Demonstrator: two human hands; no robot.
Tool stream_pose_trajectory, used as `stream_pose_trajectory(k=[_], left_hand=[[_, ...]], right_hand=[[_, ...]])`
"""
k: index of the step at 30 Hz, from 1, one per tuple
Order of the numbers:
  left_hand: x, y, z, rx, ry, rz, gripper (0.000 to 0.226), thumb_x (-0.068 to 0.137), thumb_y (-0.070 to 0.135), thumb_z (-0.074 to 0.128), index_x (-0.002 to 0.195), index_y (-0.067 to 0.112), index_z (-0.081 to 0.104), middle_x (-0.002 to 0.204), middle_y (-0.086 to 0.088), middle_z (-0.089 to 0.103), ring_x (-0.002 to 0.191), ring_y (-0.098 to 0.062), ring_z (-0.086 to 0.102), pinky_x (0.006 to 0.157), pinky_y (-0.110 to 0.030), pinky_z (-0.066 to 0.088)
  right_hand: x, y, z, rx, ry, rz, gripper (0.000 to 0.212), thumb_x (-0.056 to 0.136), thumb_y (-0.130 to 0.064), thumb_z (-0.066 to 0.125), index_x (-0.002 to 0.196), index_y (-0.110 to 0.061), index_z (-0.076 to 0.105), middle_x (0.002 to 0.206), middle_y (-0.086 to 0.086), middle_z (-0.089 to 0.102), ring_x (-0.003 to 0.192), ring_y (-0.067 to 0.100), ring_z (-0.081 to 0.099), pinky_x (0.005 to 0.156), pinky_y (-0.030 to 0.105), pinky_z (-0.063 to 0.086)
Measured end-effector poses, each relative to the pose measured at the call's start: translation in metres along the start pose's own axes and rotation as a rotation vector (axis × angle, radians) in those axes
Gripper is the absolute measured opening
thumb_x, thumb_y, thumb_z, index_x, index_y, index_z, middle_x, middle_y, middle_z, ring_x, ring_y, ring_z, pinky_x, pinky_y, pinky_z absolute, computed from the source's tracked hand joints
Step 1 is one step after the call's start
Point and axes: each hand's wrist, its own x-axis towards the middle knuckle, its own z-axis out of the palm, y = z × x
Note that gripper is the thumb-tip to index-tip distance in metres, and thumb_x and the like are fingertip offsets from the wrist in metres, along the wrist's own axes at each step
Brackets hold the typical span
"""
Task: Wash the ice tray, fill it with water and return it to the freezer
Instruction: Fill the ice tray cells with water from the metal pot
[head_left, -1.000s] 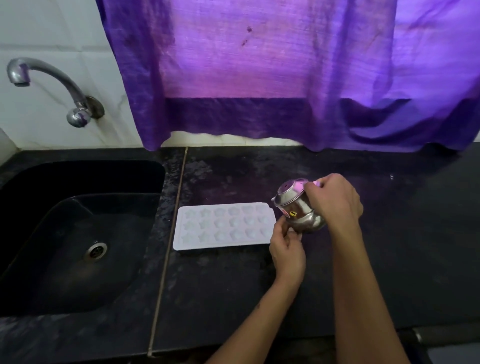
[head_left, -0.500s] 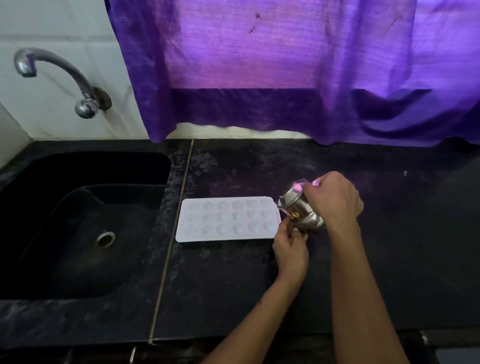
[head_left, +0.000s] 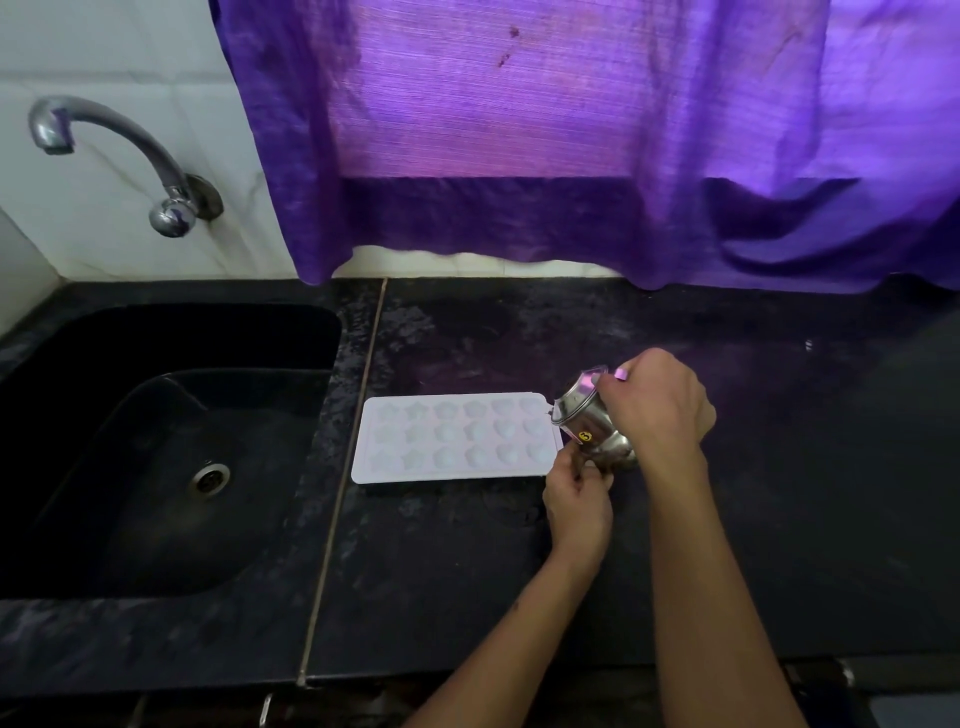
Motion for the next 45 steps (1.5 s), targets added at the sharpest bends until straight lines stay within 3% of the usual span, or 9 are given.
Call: stream_pose_trajectory(k=[10, 15, 28, 34, 38, 45], left_hand=[[-0.003, 0.001, 0.003, 0.022, -0.004, -0.007, 0.038, 0.097, -0.002, 0.036, 0.13, 0.006, 0.054, 0.122, -0.012, 0.062, 0.112, -0.019, 0.061, 0.095, -0.031, 0.052], [-0.005, 0.001, 0.003, 0.039, 0.004, -0.003, 0.038, 0.097, -0.003, 0.035, 0.129, 0.006, 0.054, 0.121, -0.012, 0.062, 0.111, -0.019, 0.061, 0.096, -0.033, 0.052], [-0.003, 0.003, -0.001, 0.049, 0.02, 0.002, 0.038, 0.096, -0.002, 0.036, 0.129, 0.004, 0.055, 0.122, -0.014, 0.063, 0.109, -0.02, 0.063, 0.095, -0.034, 0.053], [-0.005, 0.013, -0.003, 0.14, 0.064, 0.075, 0.039, 0.094, 0.001, 0.04, 0.125, 0.014, 0.059, 0.099, 0.014, 0.066, 0.096, -0.004, 0.064, 0.097, -0.036, 0.051], [-0.006, 0.019, -0.005, 0.149, 0.117, 0.083, 0.039, 0.095, 0.0, 0.04, 0.126, 0.016, 0.058, 0.093, 0.022, 0.062, 0.079, 0.016, 0.061, 0.094, -0.03, 0.051], [-0.005, 0.024, -0.01, 0.07, 0.164, 0.086, 0.037, 0.096, -0.003, 0.036, 0.126, 0.008, 0.056, 0.1, 0.005, 0.063, 0.09, -0.002, 0.062, 0.09, -0.025, 0.053]], right_hand=[[0.0, 0.004, -0.001, -0.008, 0.01, -0.006, 0.022, 0.093, -0.03, 0.058, 0.107, -0.014, 0.065, 0.102, 0.008, 0.063, 0.078, 0.022, 0.045, 0.068, 0.029, 0.034], [0.001, 0.006, 0.001, 0.007, 0.016, -0.001, 0.023, 0.092, -0.031, 0.059, 0.107, -0.015, 0.064, 0.105, 0.008, 0.064, 0.096, 0.027, 0.059, 0.069, 0.031, 0.036], [0.0, 0.009, 0.001, 0.083, 0.012, -0.006, 0.024, 0.089, -0.033, 0.061, 0.105, -0.016, 0.066, 0.105, 0.007, 0.065, 0.095, 0.027, 0.059, 0.07, 0.03, 0.036], [0.005, 0.012, -0.001, 0.193, -0.017, 0.016, 0.025, 0.086, -0.04, 0.062, 0.1, -0.02, 0.069, 0.098, 0.004, 0.065, 0.09, 0.026, 0.056, 0.07, 0.03, 0.037], [0.005, 0.006, -0.002, 0.216, -0.079, 0.002, 0.024, 0.083, -0.044, 0.063, 0.09, -0.021, 0.069, 0.088, 0.0, 0.061, 0.08, 0.021, 0.05, 0.07, 0.029, 0.036], [0.001, -0.009, 0.004, 0.13, -0.094, -0.087, 0.023, 0.083, -0.041, 0.063, 0.086, -0.019, 0.068, 0.089, 0.001, 0.066, 0.077, 0.024, 0.051, 0.065, 0.028, 0.034]])
